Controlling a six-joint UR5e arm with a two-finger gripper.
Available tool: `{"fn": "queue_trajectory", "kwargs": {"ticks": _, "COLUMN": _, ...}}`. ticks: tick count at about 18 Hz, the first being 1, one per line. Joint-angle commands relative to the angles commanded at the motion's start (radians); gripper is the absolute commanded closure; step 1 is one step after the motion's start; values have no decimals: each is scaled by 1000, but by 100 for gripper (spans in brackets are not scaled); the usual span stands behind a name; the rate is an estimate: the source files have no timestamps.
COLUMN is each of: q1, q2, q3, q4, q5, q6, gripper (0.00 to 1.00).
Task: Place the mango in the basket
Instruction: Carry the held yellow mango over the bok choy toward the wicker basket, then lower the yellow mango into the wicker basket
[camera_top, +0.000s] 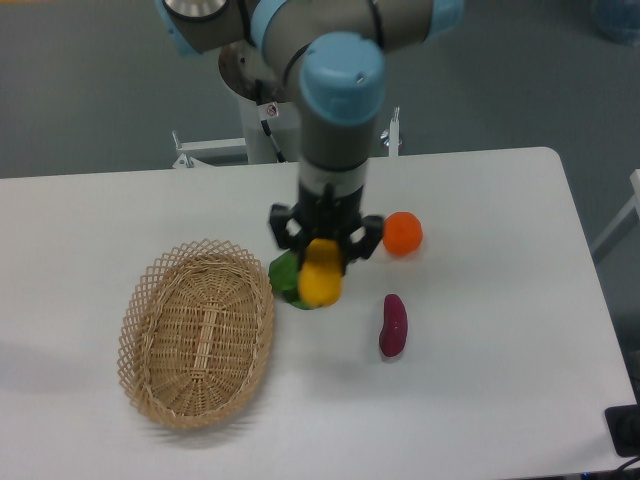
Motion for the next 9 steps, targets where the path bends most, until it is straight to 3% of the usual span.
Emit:
{"fn": "queue_trajectory", "kwargs": {"ticks": 3, "q1": -51, "q2": -40, "q3": 0, "q4": 28, "q5": 2, "q6": -45, "gripper": 40}}
{"fn": "queue_trajectory", "kwargs": {"ticks": 9, "q1": -115, "q2": -108, "q3": 2, "q4": 31, "q5": 0, "q6": -54, "gripper": 40}}
